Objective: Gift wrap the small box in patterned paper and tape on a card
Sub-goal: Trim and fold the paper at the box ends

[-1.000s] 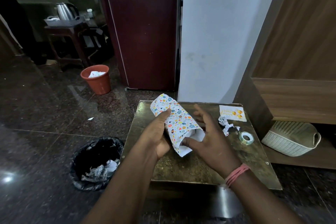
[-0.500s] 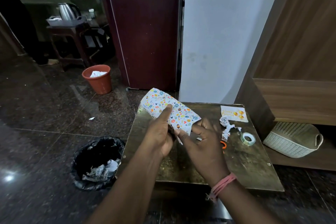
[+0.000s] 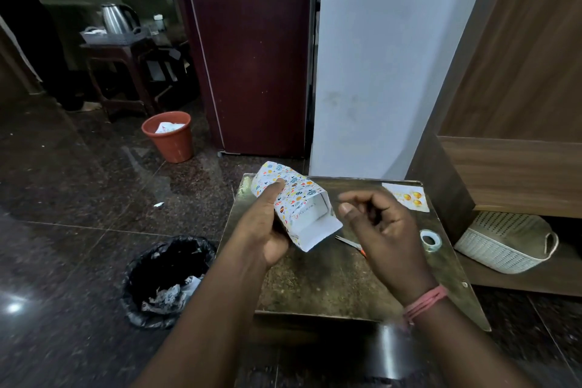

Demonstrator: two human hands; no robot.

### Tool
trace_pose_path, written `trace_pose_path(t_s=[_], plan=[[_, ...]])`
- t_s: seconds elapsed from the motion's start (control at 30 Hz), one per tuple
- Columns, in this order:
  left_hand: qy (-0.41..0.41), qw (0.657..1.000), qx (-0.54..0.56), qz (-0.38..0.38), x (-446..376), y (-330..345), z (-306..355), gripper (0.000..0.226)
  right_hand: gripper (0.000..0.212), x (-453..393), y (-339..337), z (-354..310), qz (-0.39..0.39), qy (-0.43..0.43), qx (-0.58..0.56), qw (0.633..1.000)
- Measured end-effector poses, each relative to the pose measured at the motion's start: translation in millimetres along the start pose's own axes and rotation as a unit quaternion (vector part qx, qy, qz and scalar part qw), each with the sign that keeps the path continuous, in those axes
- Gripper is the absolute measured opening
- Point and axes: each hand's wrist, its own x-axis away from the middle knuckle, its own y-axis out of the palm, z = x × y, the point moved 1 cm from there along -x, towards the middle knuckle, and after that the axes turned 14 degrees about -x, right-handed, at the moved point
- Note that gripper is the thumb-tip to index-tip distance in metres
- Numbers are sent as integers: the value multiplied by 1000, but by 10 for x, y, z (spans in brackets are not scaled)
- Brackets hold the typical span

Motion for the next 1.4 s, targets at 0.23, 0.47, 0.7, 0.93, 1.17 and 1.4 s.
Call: trace_pose_path(t_s=[0.23,0.47,0.7,0.93,1.17,1.4], plan=[[-22,994,-73,-77,35,72,-79,52,67,-49,-92,-56,-141,111,-41,983],[23,986,-150,-61,127,83,-49,46,60,-62,-198,-82,-236,165,-138,948],[57,980,-154,-111,131,133,-48,57,44,-113,-280,40,-170,175,-141,960],[100,961,-157,-202,226,182,-17,56,41,-184,-280,63,-92,150,-193,965],[89,939,-243,-224,234,162,-44,58,43,-171,-334,89,-107,185,-261,941],[187,866,-420,-196,301,128,26,47,42,-191,-376,82,-99,166,-220,956]])
